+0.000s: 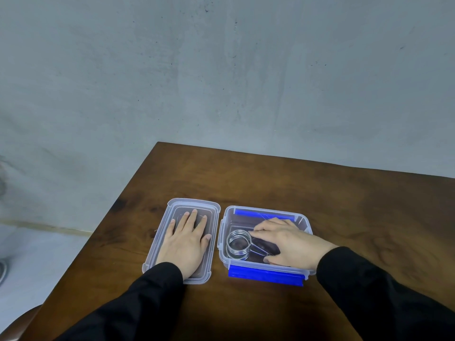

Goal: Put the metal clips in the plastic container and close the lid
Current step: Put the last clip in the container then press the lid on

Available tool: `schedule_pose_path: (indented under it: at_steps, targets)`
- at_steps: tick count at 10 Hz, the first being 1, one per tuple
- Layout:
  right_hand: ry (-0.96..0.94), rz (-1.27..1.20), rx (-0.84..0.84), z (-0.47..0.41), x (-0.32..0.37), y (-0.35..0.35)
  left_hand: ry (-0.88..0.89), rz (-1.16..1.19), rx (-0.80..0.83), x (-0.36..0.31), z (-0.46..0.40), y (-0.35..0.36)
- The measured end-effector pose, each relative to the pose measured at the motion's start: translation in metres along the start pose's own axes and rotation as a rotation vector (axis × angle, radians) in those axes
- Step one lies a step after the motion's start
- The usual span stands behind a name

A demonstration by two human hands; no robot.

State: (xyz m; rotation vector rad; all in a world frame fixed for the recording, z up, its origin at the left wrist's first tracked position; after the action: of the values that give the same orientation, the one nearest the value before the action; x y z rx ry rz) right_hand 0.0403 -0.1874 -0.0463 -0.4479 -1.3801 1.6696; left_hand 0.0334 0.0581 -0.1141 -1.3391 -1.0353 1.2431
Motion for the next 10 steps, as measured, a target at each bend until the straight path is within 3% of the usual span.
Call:
schedule_pose_path:
  at_steps: [3,10]
  targets:
    - [0.101,-0.147,-0.036,-0.013,0.007,0.007,0.001,0.006,0.005,0.0,0.001,0.0]
    - [0.053,0.001,-0.062,-0.016,0.028,-0.005,-0.002,0.017,0.016,0.002,-0.002,0.002]
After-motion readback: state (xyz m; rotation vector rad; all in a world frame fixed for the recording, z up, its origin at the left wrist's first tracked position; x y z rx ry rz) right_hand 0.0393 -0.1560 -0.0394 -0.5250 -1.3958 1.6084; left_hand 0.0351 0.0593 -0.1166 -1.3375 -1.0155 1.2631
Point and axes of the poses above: each hand's wrist, its own z-axis away from the middle knuckle, its own y-axis out of the palm, x = y × z, the point moved 4 cm from there along -z, towards the middle knuckle, and after that the axes turned 1 degree about y, right-handed, at the moved point
